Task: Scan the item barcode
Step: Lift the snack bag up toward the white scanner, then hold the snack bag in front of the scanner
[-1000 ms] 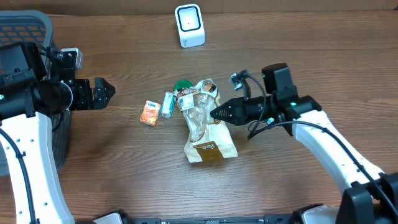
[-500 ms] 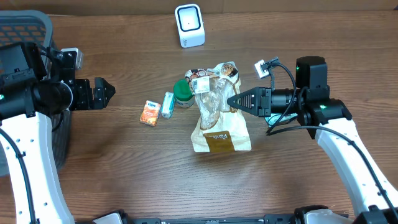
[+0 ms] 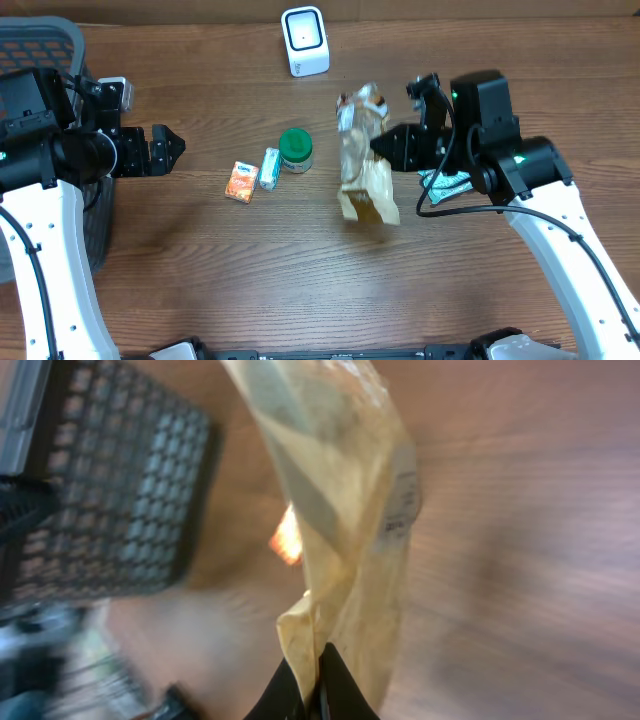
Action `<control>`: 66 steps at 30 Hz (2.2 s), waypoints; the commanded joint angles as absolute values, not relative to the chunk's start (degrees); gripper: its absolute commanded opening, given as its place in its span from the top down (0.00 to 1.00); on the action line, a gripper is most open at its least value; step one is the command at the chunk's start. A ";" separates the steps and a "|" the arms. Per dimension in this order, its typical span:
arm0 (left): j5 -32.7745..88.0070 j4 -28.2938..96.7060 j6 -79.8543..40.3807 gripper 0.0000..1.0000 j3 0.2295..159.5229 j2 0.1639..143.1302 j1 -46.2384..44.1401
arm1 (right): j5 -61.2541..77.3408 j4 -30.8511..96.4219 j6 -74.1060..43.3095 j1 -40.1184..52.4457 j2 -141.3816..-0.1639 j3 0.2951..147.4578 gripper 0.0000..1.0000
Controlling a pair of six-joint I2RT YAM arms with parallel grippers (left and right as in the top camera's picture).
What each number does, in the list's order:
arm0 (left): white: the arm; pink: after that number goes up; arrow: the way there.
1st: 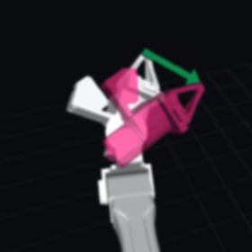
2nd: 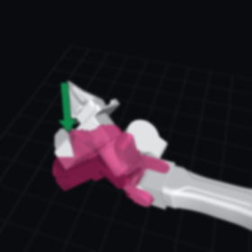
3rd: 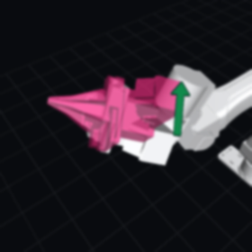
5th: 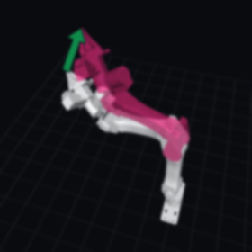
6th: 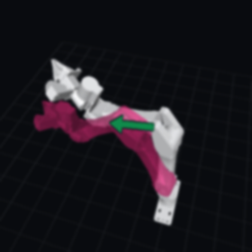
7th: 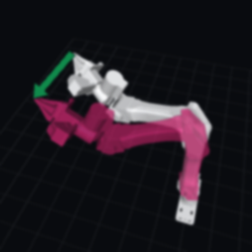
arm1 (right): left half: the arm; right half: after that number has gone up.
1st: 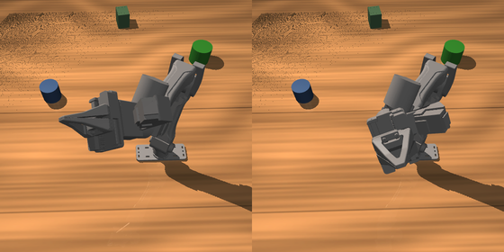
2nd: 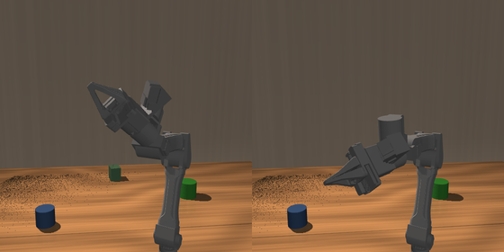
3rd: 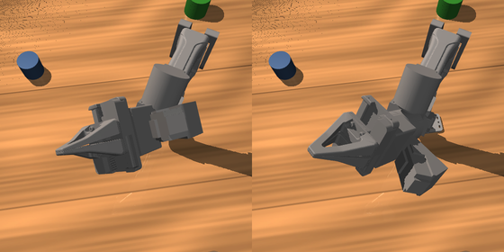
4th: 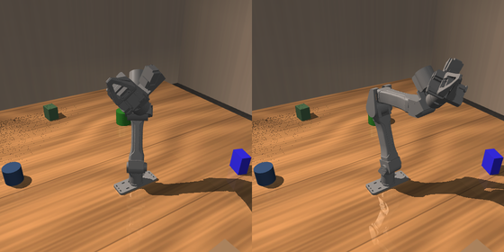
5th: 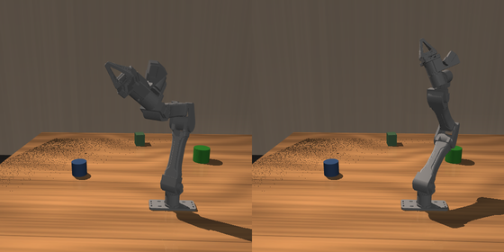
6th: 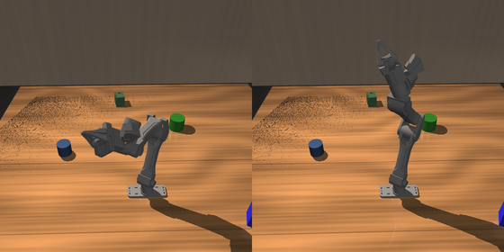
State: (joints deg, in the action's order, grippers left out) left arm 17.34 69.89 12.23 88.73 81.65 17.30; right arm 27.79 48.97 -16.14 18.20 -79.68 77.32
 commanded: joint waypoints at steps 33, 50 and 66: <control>17.15 69.84 13.10 0.01 88.55 81.76 17.56 | -38.50 1.48 25.32 33.74 -105.86 85.25 0.96; 17.15 69.84 13.10 0.01 88.53 81.76 17.56 | -43.24 -34.28 52.40 33.74 -122.34 85.25 0.96; 17.15 69.84 13.10 0.00 88.55 81.76 17.56 | -39.38 -35.66 58.54 33.36 -128.55 85.25 0.96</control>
